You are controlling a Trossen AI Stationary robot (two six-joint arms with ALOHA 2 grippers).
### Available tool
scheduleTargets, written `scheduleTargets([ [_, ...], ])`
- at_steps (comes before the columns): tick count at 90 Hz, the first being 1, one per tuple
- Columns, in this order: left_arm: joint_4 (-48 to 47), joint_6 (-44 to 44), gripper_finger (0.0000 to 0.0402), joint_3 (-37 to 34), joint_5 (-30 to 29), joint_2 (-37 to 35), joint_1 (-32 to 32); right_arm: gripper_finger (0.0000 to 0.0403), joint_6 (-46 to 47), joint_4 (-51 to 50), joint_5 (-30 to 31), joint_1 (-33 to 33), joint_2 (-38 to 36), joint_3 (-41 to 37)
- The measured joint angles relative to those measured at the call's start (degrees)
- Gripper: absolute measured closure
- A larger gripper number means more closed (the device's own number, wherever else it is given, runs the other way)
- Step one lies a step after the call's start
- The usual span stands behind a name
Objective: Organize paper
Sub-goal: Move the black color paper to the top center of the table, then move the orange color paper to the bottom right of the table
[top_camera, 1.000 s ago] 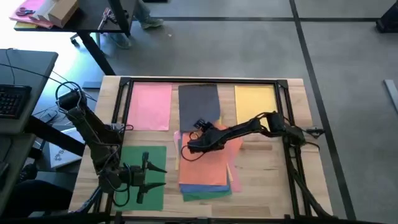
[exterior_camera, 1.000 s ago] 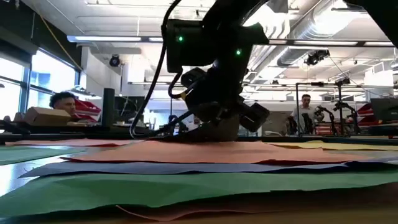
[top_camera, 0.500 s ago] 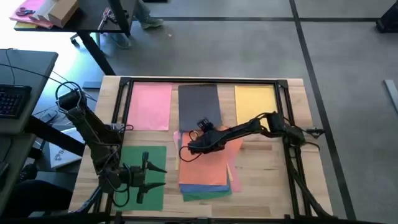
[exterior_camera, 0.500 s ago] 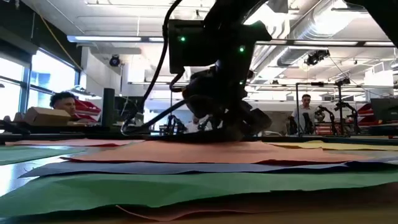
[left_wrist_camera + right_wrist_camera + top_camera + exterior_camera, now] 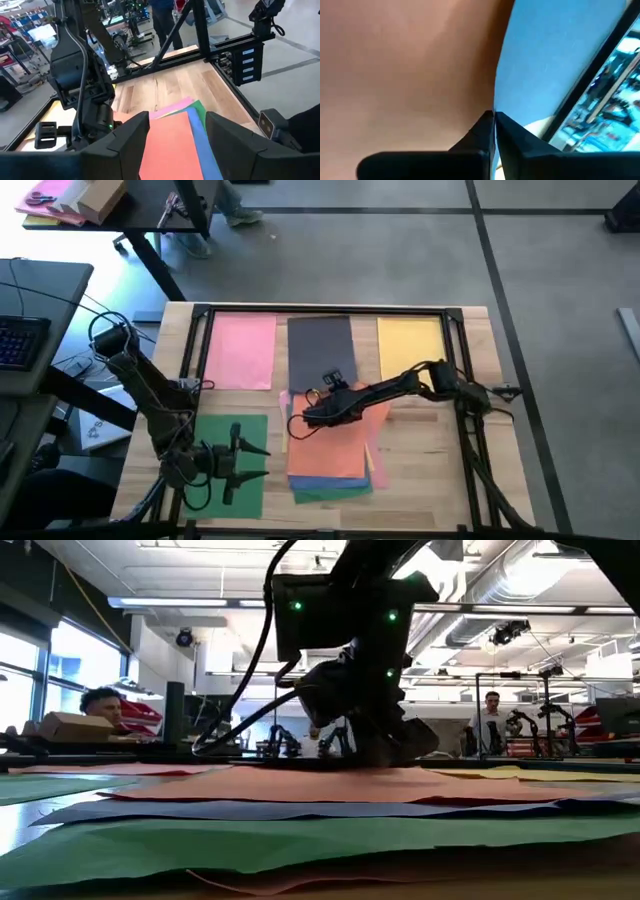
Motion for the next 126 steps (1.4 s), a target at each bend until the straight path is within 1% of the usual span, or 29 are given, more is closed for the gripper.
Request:
scheduleTargets([
  [22,0.0,0.0,0.0216,0.0,0.1,0.0,0.0,0.0403,3.1,0.1,1.9,-0.8,0.0,0.0],
  [42,0.0,0.0,0.0216,0.0,0.1,0.0,0.0,0.0403,6.8,0.1,1.9,-2.3,0.0,0.0],
  [47,0.0,0.1,0.0216,0.0,0.1,0.0,0.0,0.0403,7.7,0.2,1.2,-2.6,0.0,0.0],
  [57,0.0,0.0,0.0216,0.0,0.1,0.0,0.0,0.0403,8.1,0.8,-2.4,-2.7,0.0,0.0],
  [69,0.0,0.0,0.0216,0.0,0.1,0.0,0.0,0.0393,8.3,1.1,-2.6,-2.5,0.0,0.0],
  [77,0.0,0.0,0.0216,0.0,0.1,0.0,0.0,0.0369,8.4,1.1,-2.8,-2.0,0.0,0.0],
  [93,0.0,0.0,0.0216,0.0,0.1,0.0,0.0,0.0297,8.6,-0.9,-2.7,-0.6,0.0,2.5],
  [113,0.0,-0.2,0.0216,0.0,0.4,0.0,-0.1,0.0219,8.4,-7.1,-2.7,1.4,0.0,8.7],
  [126,0.0,-0.6,0.0216,0.0,0.6,0.0,-0.1,0.0173,12.5,-14.3,-3.1,2.7,0.0,13.4],
])
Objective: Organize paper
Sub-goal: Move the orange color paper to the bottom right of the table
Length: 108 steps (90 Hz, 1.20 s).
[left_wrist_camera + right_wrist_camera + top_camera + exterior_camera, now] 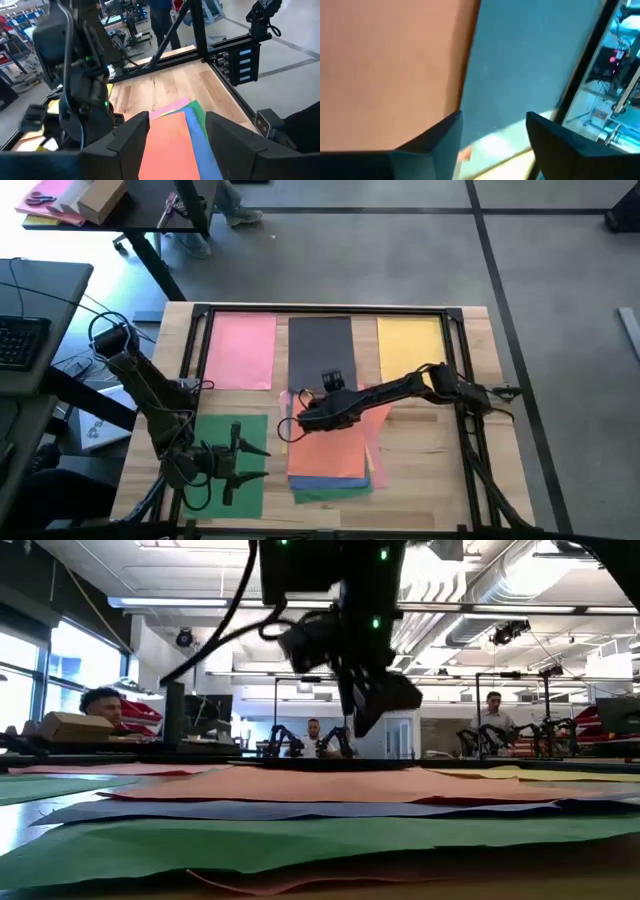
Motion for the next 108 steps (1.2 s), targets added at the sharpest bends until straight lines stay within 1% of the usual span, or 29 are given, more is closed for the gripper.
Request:
scheduleTargets([
  [6,0.0,0.0,0.0216,0.0,0.0,0.0,-0.2,0.0159,0.6,-3.4,-0.9,0.9,0.0,2.4],
  [14,0.0,0.0,0.0216,0.0,0.0,0.0,-0.3,0.0152,0.6,-6.4,-2.1,2.9,0.0,5.3],
  [24,-0.8,-0.7,0.0216,0.0,0.0,0.0,-0.3,0.0151,0.3,-7.5,-4.2,6.3,0.0,7.5],
  [31,-3.6,-3.0,0.0216,0.0,0.0,0.0,-0.3,0.0151,1.0,-7.8,-5.2,9.1,0.0,7.7],
  [38,-7.4,-6.1,0.0216,0.0,0.0,0.0,-0.3,0.0151,4.1,-9.6,-6.1,12.1,0.0,7.7],
  [47,-11.6,-10.1,0.0216,0.0,-0.2,0.0,-0.1,0.0151,10.5,-11.0,-7.4,16.5,0.0,7.7],
  [56,-12.4,-12.3,0.0216,0.0,0.0,0.0,1.5,0.0151,15.8,-10.5,-7.2,20.8,0.0,7.7],
  [64,-12.3,-14.2,0.0216,0.0,1.5,0.3,4.4,0.0151,20.3,-9.1,-7.0,24.3,0.0,7.7],
  [77,-10.9,-16.4,0.0216,0.0,6.1,2.7,10.0,0.0151,27.5,-6.9,-5.0,29.4,0.0,7.7],
  [82,-8.4,-15.3,0.0216,0.0,7.8,4.7,12.3,0.0151,27.3,-4.0,-5.3,31.0,0.1,7.7],
  [89,-2.2,-11.9,0.0216,0.0,11.0,8.4,15.4,0.0151,24.8,-0.1,-5.9,33.0,0.4,7.6],
  [94,3.5,-8.9,0.0216,0.0,15.1,11.5,17.5,0.0151,22.6,2.1,-6.0,34.0,0.8,7.6],
  [100,10.1,-6.0,0.0216,0.0,21.5,15.2,19.7,0.0151,20.9,3.4,-6.5,34.8,1.0,7.6],
  [105,15.2,-5.0,0.0216,0.0,26.9,18.2,21.1,0.0151,20.2,4.3,-7.9,35.1,1.4,7.6],
  [108,17.7,-4.6,0.0216,0.0,29.0,20.0,21.7,0.0151,20.2,4.9,-8.9,35.2,1.8,7.6],
])
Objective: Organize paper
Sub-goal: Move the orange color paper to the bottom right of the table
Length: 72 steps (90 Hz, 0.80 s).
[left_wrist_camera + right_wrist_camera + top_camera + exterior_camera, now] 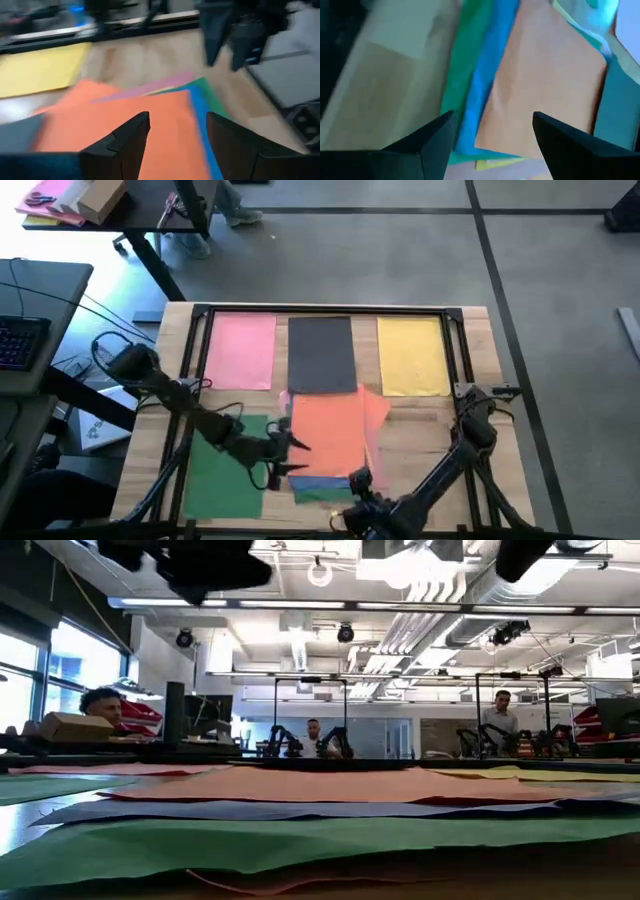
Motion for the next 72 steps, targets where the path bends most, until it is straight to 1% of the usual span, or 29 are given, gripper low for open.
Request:
scheduleTargets([
  [5,3.9,0.1,0.0216,0.0,2.1,3.0,0.8,0.0151,0.5,1.1,-2.3,0.1,0.9,0.0],
  [14,8.3,0.1,0.0216,0.0,2.2,7.8,1.6,0.0151,0.6,4.0,-5.4,0.5,2.7,0.0],
  [34,11.2,-3.6,0.0216,0.1,2.6,15.7,3.0,0.0151,3.8,4.7,-6.8,1.2,4.4,0.0],
  [43,11.5,-4.4,0.0216,0.4,3.7,17.5,4.3,0.0151,5.2,4.0,-4.5,1.1,4.6,0.0],
  [51,11.5,-5.3,0.0216,0.8,4.1,18.6,5.2,0.0151,9.7,1.4,-1.6,0.6,4.7,0.0],
  [58,10.8,-5.7,0.0216,1.4,5.4,19.6,5.4,0.0151,14.9,-3.0,-1.2,-0.5,4.6,0.0],
  [63,10.7,-5.8,0.0216,1.8,6.5,20.4,5.6,0.0151,17.0,-6.1,-1.2,-1.0,4.6,-0.1],
  [72,10.7,-5.9,0.0216,2.5,8.8,21.9,5.8,0.0151,17.4,-4.6,-0.4,-1.8,4.6,-0.1],
])
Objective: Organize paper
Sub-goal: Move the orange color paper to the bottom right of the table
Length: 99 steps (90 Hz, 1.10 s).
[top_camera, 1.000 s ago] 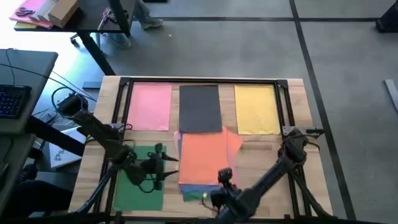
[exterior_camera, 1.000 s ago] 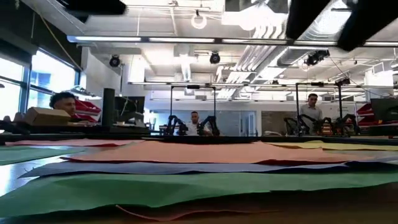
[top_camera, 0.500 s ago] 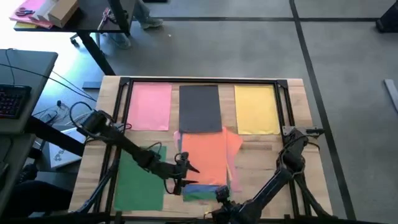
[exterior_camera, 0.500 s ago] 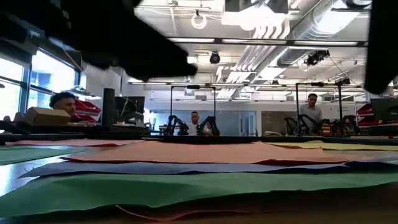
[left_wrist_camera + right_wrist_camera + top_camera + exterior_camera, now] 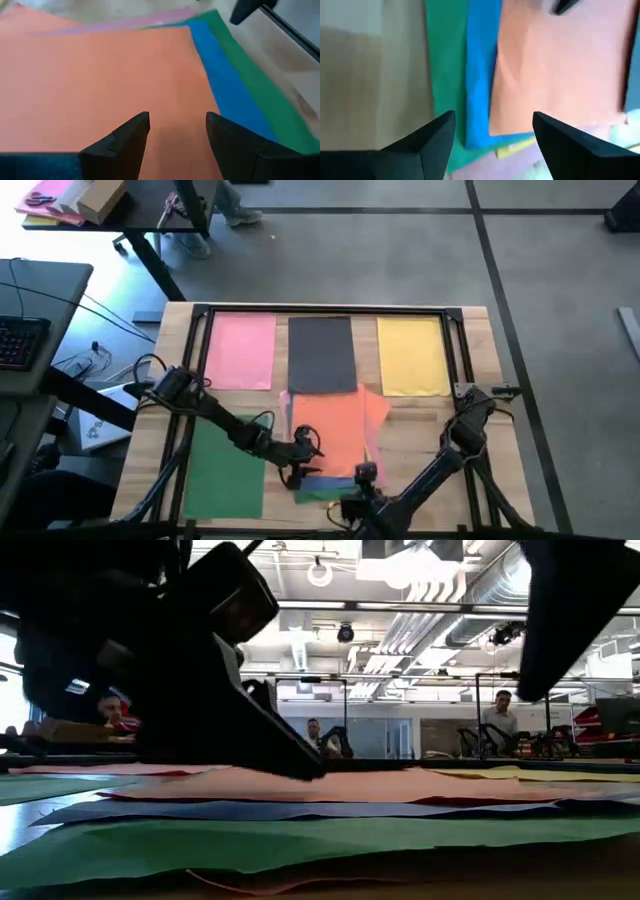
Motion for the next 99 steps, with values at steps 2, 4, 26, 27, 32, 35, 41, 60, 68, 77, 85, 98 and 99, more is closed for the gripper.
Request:
scheduleTargets([
  [2,-0.1,0.0,0.0216,0.0,0.4,0.2,0.1,0.0151,-0.2,0.8,0.5,-0.2,0.0,0.0],
  [4,-0.3,0.0,0.0216,0.0,0.8,0.3,0.2,0.0151,-0.8,1.5,1.1,-0.3,0.0,0.0],
  [26,0.2,0.0,0.0216,0.1,4.0,-0.6,0.4,0.0151,-2.5,9.1,4.4,-3.9,0.0,-5.1],
  [27,0.2,0.0,0.0216,0.1,4.2,-0.8,0.4,0.0151,-2.8,9.7,3.9,-3.9,0.0,-5.3],
  [32,0.2,0.9,0.0216,0.1,4.7,-2.4,0.6,0.0151,-4.5,12.8,2.7,-3.7,0.0,-6.4],
  [35,0.3,1.8,0.0216,0.1,4.7,-3.4,0.7,0.0151,-4.6,13.7,2.8,-3.5,0.0,-7.1],
  [41,0.0,3.9,0.0216,0.2,3.6,-5.5,1.0,0.0151,-3.9,13.5,3.2,-3.5,0.0,-8.1],
  [60,-4.8,6.2,0.0216,0.2,-7.5,-6.4,5.3,0.0151,-4.0,13.2,3.2,-3.8,-0.1,-7.9],
  [68,-7.4,1.4,0.0216,0.2,-7.6,-4.5,7.6,0.0151,-5.0,13.2,3.1,-3.7,-0.4,-6.3],
  [77,-7.3,-2.3,0.0216,0.1,-5.6,-1.5,8.9,0.0151,-5.6,11.3,4.9,-3.6,-0.7,-5.0],
  [85,-6.0,-4.2,0.0216,0.3,-3.7,0.0,8.7,0.0151,-6.1,10.1,4.1,-4.1,-0.7,-5.4],
  [98,-5.7,-4.7,0.0216,0.3,-4.3,0.7,7.4,0.0151,-6.5,12.7,0.8,-4.3,-0.6,-8.2],
  [99,-5.7,-4.7,0.0216,0.3,-4.5,0.7,7.3,0.0151,-6.5,12.9,0.7,-4.3,-0.6,-8.4],
])
